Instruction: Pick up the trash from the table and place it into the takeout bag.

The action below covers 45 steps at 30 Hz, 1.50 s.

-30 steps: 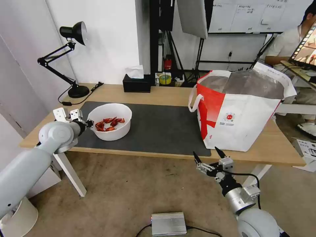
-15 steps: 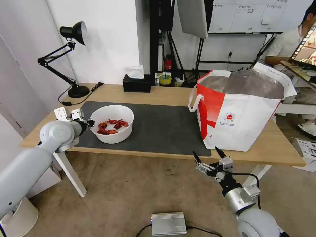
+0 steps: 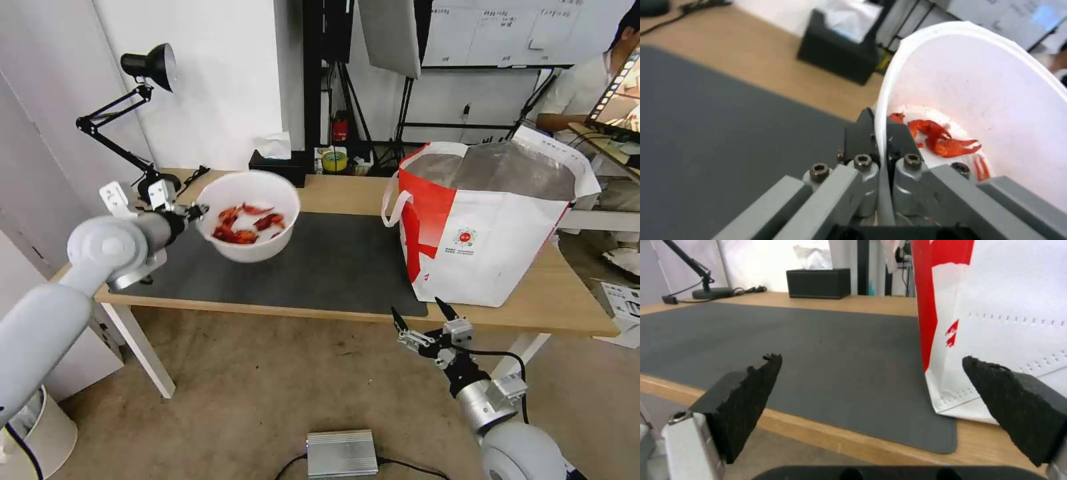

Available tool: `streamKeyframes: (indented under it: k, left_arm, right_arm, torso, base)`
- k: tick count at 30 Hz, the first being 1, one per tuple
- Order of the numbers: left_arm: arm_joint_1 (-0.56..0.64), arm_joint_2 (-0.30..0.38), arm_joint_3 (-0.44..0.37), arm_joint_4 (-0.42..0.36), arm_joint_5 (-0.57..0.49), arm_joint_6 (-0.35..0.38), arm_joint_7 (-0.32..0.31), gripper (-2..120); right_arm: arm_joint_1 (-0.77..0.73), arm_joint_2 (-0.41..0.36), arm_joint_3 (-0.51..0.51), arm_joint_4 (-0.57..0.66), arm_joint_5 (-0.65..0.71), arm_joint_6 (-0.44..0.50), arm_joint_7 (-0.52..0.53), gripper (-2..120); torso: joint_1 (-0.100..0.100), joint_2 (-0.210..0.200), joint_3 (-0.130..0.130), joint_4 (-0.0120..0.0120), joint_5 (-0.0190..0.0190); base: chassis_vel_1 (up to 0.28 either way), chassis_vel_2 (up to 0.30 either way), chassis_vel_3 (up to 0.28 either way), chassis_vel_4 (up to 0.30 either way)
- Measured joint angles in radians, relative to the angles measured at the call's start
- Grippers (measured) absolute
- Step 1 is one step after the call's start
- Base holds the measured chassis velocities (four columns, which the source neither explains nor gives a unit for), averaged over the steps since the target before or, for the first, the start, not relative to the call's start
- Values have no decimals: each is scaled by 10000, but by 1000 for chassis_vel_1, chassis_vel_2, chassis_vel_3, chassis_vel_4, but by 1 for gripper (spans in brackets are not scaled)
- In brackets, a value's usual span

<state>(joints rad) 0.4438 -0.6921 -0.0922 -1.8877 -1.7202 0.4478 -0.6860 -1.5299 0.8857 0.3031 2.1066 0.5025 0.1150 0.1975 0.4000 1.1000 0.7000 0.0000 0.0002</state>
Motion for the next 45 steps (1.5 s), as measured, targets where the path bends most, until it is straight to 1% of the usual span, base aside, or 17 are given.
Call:
streamKeyframes:
  k: [8, 13, 14, 17, 18, 21, 22, 27, 29, 31, 33, 34, 37, 38, 41, 42, 45]
  left_arm:
    - [-1307, -78, 857, -89, -477, -2, -176, 0]
    - [-2299, -659, 1758, 41, -805, 22, -596, 0]
    - [-2299, -659, 1758, 41, -805, 22, -596, 0]
    - [-3084, -1282, 2417, 421, -908, 29, -760, 0]
    - [-3084, -1282, 2417, 421, -908, 29, -760, 0]
    - [-3980, -1987, 3011, 922, -978, 31, -851, 0]
    - [-3980, -1987, 3011, 922, -978, 31, -851, 0]
    - [-4827, -2723, 3378, 1478, -1033, 32, -1029, 0]
    - [-5155, -3093, 3527, 1801, -1035, 32, -1074, 0]
    - [-5265, -3259, 3593, 1925, -1035, 32, -1088, 0]
    - [-5519, -3663, 3756, 2265, -1004, 31, -1115, 0]
    - [-5519, -3663, 3756, 2265, -1004, 31, -1115, 0]
    - [-5832, -4277, 4017, 2768, -881, 26, -1139, 0]
    - [-5832, -4277, 4017, 2768, -881, 26, -1139, 0]
    - [-6175, -4794, 4222, 3359, -756, 8, -1147, 0]
    - [-6175, -4794, 4222, 3359, -756, 8, -1147, 0]
    - [-6349, -5193, 4241, 3891, -699, -23, -1144, 0]
  right_arm:
    - [0, 0, 0, 0, 0, 0, 0, 100]
    - [1, 0, 0, 0, 0, 0, 0, 100]
    - [1, 0, 0, 0, 0, 0, 0, 100]
    - [0, 0, 0, 0, 0, 0, 0, 100]
    - [0, 0, 0, 0, 0, 0, 0, 100]
    - [0, 0, 0, 0, 0, 0, 0, 100]
    - [0, 0, 0, 0, 0, 0, 0, 100]
    - [0, 0, 0, 0, 0, 0, 0, 100]
    - [0, 0, 0, 0, 0, 0, 0, 100]
    - [1, 0, 1, 0, 0, 0, 0, 100]
    - [0, 0, 1, 0, 0, 0, 0, 100]
    - [0, 0, 1, 0, 0, 0, 0, 100]
    - [0, 0, 0, 0, 0, 0, 0, 100]
    - [0, 0, 0, 0, 0, 0, 0, 100]
    - [0, 0, 0, 0, 0, 0, 0, 100]
    - [0, 0, 0, 0, 0, 0, 0, 100]
    - [0, 0, 0, 0, 0, 0, 0, 100]
  torso:
    - [0, 0, 0, 0, 0]
    - [0, 0, 0, 1, -2]
    - [0, 0, 0, 1, -2]
    - [0, -1, 1, 1, -2]
    - [0, -1, 1, 1, -2]
    - [1, -1, 1, -2, 0]
    - [1, -1, 1, -2, 0]
    - [1, 0, 0, -2, 1]
    - [0, -1, 0, 3, -1]
    - [1, -1, 0, 3, -1]
    - [1, 0, 1, -1, 1]
    - [1, 0, 1, -1, 1]
    - [1, -1, 0, -1, 0]
    - [1, -1, 0, -1, 0]
    - [0, -1, 0, -1, -1]
    - [0, -1, 0, -1, -1]
    - [-1, 0, 1, 0, -1]
  base:
    - [0, 0, 0, 0]
    - [0, 0, 0, 0]
    - [0, 0, 0, 0]
    - [0, 0, 0, 0]
    - [0, 0, 0, 0]
    - [0, 0, 0, 0]
    - [0, 0, 0, 0]
    - [0, 0, 0, 0]
    - [0, 0, 0, 0]
    - [0, 0, 0, 0]
    - [0, 0, 0, 0]
    - [0, 0, 0, 0]
    - [0, 0, 0, 0]
    - [0, 0, 0, 0]
    - [0, 0, 0, 0]
    - [0, 0, 0, 0]
    - [0, 0, 0, 0]
